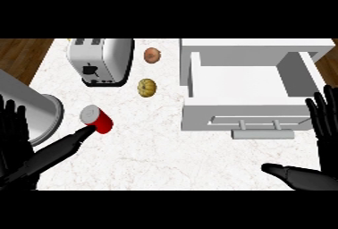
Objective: Pick up the can, place it into the drawer and close the drawer
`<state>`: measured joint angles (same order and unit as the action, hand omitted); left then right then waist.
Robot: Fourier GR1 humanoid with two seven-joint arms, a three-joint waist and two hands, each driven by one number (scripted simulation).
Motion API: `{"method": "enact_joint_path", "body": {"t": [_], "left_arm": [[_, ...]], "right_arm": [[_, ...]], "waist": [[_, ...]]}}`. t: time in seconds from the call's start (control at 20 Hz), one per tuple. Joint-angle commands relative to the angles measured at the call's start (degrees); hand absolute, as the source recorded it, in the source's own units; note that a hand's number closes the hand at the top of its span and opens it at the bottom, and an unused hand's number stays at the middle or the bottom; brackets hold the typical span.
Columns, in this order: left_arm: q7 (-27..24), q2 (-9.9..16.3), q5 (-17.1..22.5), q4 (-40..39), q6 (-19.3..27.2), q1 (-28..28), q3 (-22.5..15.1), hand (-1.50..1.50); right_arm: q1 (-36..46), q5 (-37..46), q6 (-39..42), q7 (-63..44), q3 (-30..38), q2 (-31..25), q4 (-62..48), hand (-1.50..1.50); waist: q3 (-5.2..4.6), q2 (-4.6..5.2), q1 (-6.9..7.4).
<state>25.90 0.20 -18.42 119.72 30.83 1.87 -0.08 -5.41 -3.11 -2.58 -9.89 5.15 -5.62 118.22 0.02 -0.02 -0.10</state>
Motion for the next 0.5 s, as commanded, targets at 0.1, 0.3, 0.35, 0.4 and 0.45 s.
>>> {"method": "enact_joint_path", "body": {"t": [0.1,0.3,0.35,0.4,0.45], "left_arm": [[3.2,-0.2,-0.2,-1.9,1.0,-2.4,-0.2,-1.5],[1.7,-0.2,-0.7,-8.1,2.1,-5.8,-0.3,-1.5],[0.9,-0.2,-0.3,-10.7,4.0,-8.5,-0.7,-1.5],[-2.6,-0.2,4.0,-12.2,1.3,-5.3,1.5,-1.5],[-5.4,-0.2,3.2,-14.9,6.3,-4.7,-1.5,-1.5]], "right_arm": [[1.8,1.2,-0.3,-1.6,0.5,0.4,-0.8,-1.5],[-0.7,2.1,0.1,1.3,-0.6,2.0,0.1,-1.5],[0.6,-0.3,1.7,-0.2,2.1,-0.3,0.4,-1.5],[-2.1,0.3,1.9,5.3,0.9,1.8,-2.2,-1.5],[-3.3,-0.2,2.0,-2.1,0.9,0.2,5.3,-1.5]], "waist": [[-0.02,0.0,0.08],[-0.02,0.01,-0.04],[-0.02,0.02,-0.12],[-0.02,0.03,-0.08],[-0.04,0.0,-0.24]]}}
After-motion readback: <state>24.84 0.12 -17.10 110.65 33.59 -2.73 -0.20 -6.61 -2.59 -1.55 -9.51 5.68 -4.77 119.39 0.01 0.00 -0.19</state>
